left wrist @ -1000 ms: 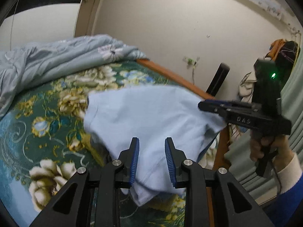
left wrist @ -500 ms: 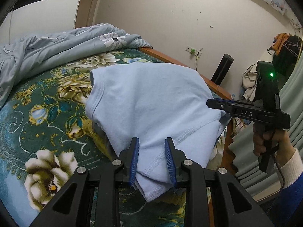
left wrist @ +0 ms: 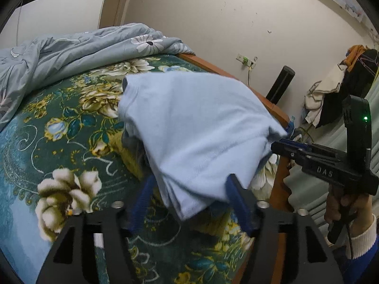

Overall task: Fold clothes
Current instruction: 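Lower the sweatshirt onto the stack and open both grippers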

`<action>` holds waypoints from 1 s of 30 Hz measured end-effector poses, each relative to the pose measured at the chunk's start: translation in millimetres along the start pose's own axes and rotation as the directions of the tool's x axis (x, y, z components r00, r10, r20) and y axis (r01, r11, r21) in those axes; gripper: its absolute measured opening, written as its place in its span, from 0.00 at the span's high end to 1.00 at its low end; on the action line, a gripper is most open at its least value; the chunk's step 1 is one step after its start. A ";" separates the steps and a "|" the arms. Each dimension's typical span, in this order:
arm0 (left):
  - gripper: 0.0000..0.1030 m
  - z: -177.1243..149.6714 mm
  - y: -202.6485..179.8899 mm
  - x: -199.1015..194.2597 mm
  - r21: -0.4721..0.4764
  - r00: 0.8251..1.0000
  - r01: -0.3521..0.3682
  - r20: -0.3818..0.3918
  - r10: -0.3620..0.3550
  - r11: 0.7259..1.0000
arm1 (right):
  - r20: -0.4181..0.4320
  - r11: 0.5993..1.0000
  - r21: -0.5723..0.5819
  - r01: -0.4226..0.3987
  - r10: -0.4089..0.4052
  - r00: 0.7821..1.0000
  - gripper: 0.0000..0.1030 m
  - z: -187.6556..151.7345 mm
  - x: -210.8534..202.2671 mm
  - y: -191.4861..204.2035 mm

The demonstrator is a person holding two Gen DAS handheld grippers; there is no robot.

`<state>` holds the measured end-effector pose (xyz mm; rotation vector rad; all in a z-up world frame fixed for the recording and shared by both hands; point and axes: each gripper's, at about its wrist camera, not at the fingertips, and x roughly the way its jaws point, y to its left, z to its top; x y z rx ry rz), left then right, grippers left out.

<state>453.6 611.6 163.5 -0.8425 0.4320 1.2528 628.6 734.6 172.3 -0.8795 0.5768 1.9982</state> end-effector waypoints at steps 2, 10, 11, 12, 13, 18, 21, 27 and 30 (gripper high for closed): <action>0.26 -6.3 0.4 0.5 0.010 1.000 0.005 -0.014 -0.005 1.000 | -0.006 1.000 -0.024 0.016 -0.016 1.000 0.62 -9.3 -0.4 8.8; 0.11 -22.6 3.4 -15.7 0.052 0.998 -0.045 0.042 0.043 0.998 | 0.010 0.999 -0.042 0.007 -0.007 1.000 0.39 -27.9 -8.1 29.2; 0.10 -24.9 4.1 -18.2 0.058 0.998 -0.046 0.049 0.043 0.997 | 0.008 0.999 -0.042 0.007 -0.007 1.000 0.37 -29.9 -8.4 31.4; 0.08 -26.9 5.0 -20.3 0.064 0.998 -0.049 0.051 0.046 0.997 | 0.004 0.999 -0.044 0.003 -0.003 1.000 0.35 -32.1 -8.4 33.8; 0.06 -28.7 6.5 -22.3 0.067 0.997 -0.057 0.054 0.053 0.996 | -0.001 0.999 -0.045 0.000 0.000 1.000 0.33 -34.3 -8.3 36.2; 0.04 -36.2 15.2 -33.8 0.044 0.995 -0.073 0.067 0.070 0.996 | -0.011 0.999 -0.054 -0.006 0.005 1.000 0.28 -43.4 -12.3 45.4; 0.04 -38.5 16.4 -42.9 0.029 0.996 -0.046 0.076 0.044 0.999 | -0.010 0.999 -0.050 -0.007 0.007 1.000 0.26 -47.0 -16.6 49.5; 0.04 -39.5 0.8 -59.4 0.099 0.993 -0.082 0.093 0.073 0.992 | -0.022 0.998 -0.060 0.008 -0.010 1.000 0.25 -51.1 -24.0 62.2; 0.04 -39.4 -5.9 -68.0 0.125 0.990 -0.109 0.107 0.095 0.986 | -0.014 0.997 -0.073 0.004 -0.005 1.000 0.21 -51.7 -30.6 70.1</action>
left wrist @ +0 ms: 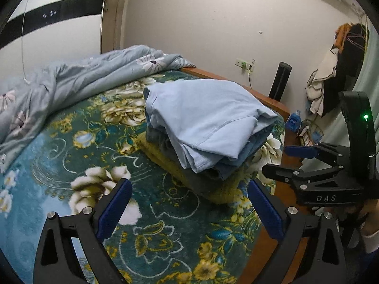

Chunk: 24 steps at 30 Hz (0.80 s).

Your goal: Fold clothes

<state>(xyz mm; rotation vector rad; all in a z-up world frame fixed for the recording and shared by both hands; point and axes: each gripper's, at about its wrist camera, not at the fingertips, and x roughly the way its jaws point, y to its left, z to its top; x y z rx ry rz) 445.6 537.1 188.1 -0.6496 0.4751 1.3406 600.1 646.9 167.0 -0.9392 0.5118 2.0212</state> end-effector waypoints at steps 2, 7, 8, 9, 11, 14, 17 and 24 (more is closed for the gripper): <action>0.04 1.0 -1.5 -3.3 0.003 1.000 -0.030 0.003 0.030 1.000 | 0.004 1.000 -0.003 -0.002 0.002 1.000 0.18 0.1 -5.0 4.6; 0.04 1.7 -4.0 -10.3 0.012 0.996 -0.088 -0.002 0.088 0.996 | -0.001 1.000 -0.009 0.011 -0.011 1.000 0.14 -0.5 -13.0 13.5; 0.04 1.8 -3.7 -12.0 0.008 0.995 -0.097 -0.002 0.097 0.995 | -0.005 1.000 -0.006 0.013 -0.013 1.000 0.13 -0.6 -14.3 14.3; 0.04 1.8 -3.3 -13.7 0.003 0.994 -0.105 -0.001 0.105 0.994 | -0.008 1.000 -0.001 0.015 -0.015 1.000 0.11 -0.4 -15.4 14.8; 0.04 2.6 -3.0 -16.1 -0.002 0.992 -0.126 -0.004 0.126 0.992 | -0.017 1.000 0.010 0.027 -0.026 1.000 0.08 -0.2 -17.5 15.3; 0.04 3.4 -2.8 -19.6 -0.003 0.989 -0.149 -0.004 0.149 0.989 | -0.027 0.999 0.032 0.039 -0.038 0.999 0.03 -0.2 -20.3 14.6; 0.04 4.6 -2.0 -21.6 -0.006 0.987 -0.158 -0.003 0.158 0.987 | -0.036 0.997 0.050 0.050 -0.048 0.998 0.00 1.1 -23.0 13.9; 0.04 13.7 9.5 -17.1 -0.074 0.987 -0.157 -0.049 0.154 0.985 | -0.051 0.995 0.085 0.059 -0.055 0.997 0.00 3.7 -25.6 15.2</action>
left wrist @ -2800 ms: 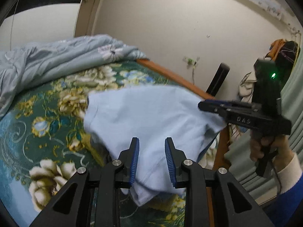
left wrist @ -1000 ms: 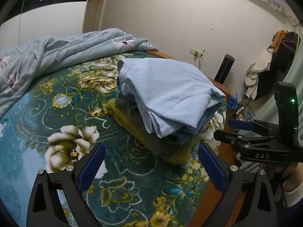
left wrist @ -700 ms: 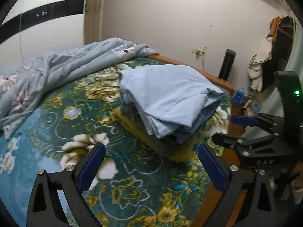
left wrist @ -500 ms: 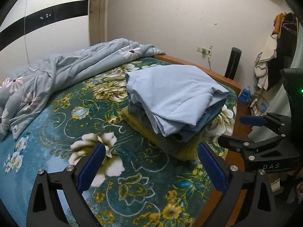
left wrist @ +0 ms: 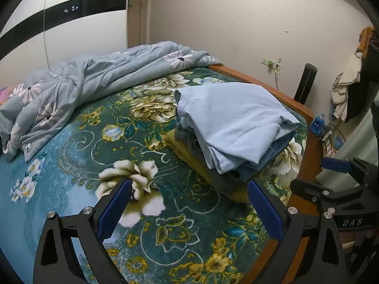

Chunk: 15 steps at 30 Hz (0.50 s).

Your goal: Fold clothes

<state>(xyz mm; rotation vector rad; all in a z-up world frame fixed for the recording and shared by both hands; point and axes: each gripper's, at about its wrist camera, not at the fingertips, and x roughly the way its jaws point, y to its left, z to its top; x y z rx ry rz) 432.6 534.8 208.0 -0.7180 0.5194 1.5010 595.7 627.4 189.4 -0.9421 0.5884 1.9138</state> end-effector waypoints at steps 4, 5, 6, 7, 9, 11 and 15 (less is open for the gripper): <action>0.04 0.8 0.4 -3.6 0.003 1.000 -0.002 0.003 0.002 1.000 | -0.008 1.000 0.004 0.004 -0.003 1.000 0.00 0.6 -1.2 1.1; 0.04 0.8 0.0 -4.7 0.003 1.000 -0.004 0.006 0.004 1.000 | -0.010 1.000 0.006 -0.002 0.002 1.000 0.00 0.5 -1.4 1.1; 0.04 0.6 -0.6 -5.7 0.006 1.000 -0.009 0.009 0.009 1.000 | -0.013 1.000 0.009 -0.003 0.003 1.000 0.00 0.6 -1.4 0.9; 0.04 0.5 -0.9 -5.9 0.007 1.000 -0.012 0.009 0.012 1.000 | -0.017 1.000 0.013 -0.001 0.001 1.000 0.00 0.5 -1.2 0.7; 0.04 0.2 -1.4 -6.1 0.010 1.000 -0.015 0.009 0.015 1.000 | -0.024 1.000 0.017 0.004 -0.003 1.000 0.00 0.0 -0.7 0.8; 0.04 -0.3 -1.8 -5.9 0.014 1.000 -0.010 0.004 0.010 1.000 | -0.029 1.000 0.016 0.007 -0.007 1.000 0.00 -0.6 -0.3 1.3; 0.04 -1.3 -3.2 -5.4 0.021 1.000 -0.013 0.003 0.013 1.000 | -0.038 1.000 0.004 0.005 -0.005 0.999 0.00 -1.1 1.0 3.7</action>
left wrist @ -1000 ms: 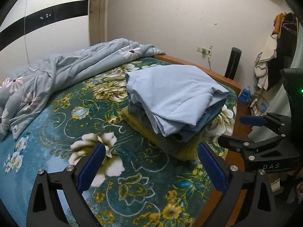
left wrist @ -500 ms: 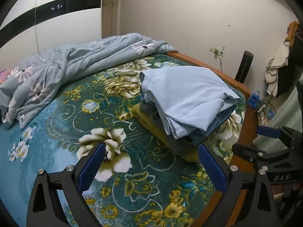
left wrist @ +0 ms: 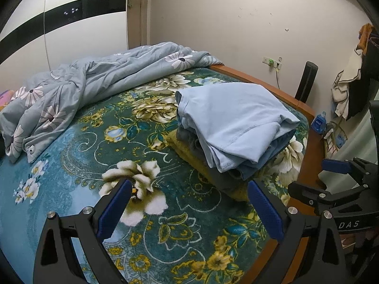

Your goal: Fold clothes

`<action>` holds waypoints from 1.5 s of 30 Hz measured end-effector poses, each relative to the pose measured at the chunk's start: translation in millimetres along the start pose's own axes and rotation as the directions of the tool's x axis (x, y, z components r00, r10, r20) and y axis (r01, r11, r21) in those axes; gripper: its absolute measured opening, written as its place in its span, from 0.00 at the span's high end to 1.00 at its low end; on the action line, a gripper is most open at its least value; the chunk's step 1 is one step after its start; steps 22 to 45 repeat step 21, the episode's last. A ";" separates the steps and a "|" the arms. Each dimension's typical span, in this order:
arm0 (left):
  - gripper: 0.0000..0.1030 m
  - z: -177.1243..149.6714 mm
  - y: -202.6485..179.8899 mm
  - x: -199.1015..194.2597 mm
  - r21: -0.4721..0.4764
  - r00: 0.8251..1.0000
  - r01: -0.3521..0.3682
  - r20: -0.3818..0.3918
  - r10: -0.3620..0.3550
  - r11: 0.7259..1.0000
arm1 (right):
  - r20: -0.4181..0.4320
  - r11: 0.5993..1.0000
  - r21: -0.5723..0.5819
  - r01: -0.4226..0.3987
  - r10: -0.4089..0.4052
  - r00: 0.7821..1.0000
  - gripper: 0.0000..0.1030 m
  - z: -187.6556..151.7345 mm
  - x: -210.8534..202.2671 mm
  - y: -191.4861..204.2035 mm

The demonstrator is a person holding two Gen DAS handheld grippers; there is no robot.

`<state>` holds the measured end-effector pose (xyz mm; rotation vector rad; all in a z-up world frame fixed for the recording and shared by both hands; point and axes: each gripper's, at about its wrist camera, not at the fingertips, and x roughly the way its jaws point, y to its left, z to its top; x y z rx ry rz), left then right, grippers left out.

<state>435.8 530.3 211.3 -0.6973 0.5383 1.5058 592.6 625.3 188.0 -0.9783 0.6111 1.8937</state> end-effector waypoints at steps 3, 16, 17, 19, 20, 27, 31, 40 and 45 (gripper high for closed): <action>0.04 -1.2 -0.2 -0.2 0.002 1.000 -0.001 0.003 0.001 1.000 | -0.009 1.000 -0.003 0.002 -0.002 1.000 0.00 -0.4 2.6 0.7; 0.04 -3.9 3.0 2.4 -0.005 1.000 0.001 0.003 -0.001 1.000 | -0.026 1.000 -0.013 -0.003 0.003 1.000 0.00 -0.7 10.5 4.1; 0.04 -4.4 3.2 2.7 -0.007 1.000 0.001 0.003 -0.001 1.000 | -0.029 1.000 -0.013 -0.005 0.004 1.000 0.00 -0.8 11.6 4.0; 0.04 -5.4 3.2 2.5 -0.003 1.000 -0.006 0.008 0.006 1.000 | -0.033 1.000 -0.011 -0.005 0.005 0.999 0.00 -1.7 13.3 3.5; 0.04 -5.5 2.9 2.4 0.000 1.000 -0.007 0.009 0.007 1.000 | -0.035 1.000 -0.010 -0.005 0.005 0.999 0.00 -2.2 14.1 3.1; 0.04 -5.8 2.8 2.2 0.002 1.000 -0.007 0.009 0.007 1.000 | -0.037 1.000 -0.008 -0.005 0.005 0.999 0.00 -2.8 14.8 2.8; 0.04 -5.8 2.8 2.2 0.002 1.000 -0.007 0.009 0.007 1.000 | -0.037 1.000 -0.008 -0.005 0.005 0.999 0.00 -2.8 14.8 2.8; 0.04 -5.8 2.8 2.2 0.002 1.000 -0.007 0.009 0.007 1.000 | -0.037 1.000 -0.008 -0.005 0.005 0.999 0.00 -2.8 14.8 2.8; 0.04 -5.8 2.8 2.2 0.002 1.000 -0.007 0.009 0.007 1.000 | -0.037 1.000 -0.008 -0.005 0.005 0.999 0.00 -2.8 14.8 2.8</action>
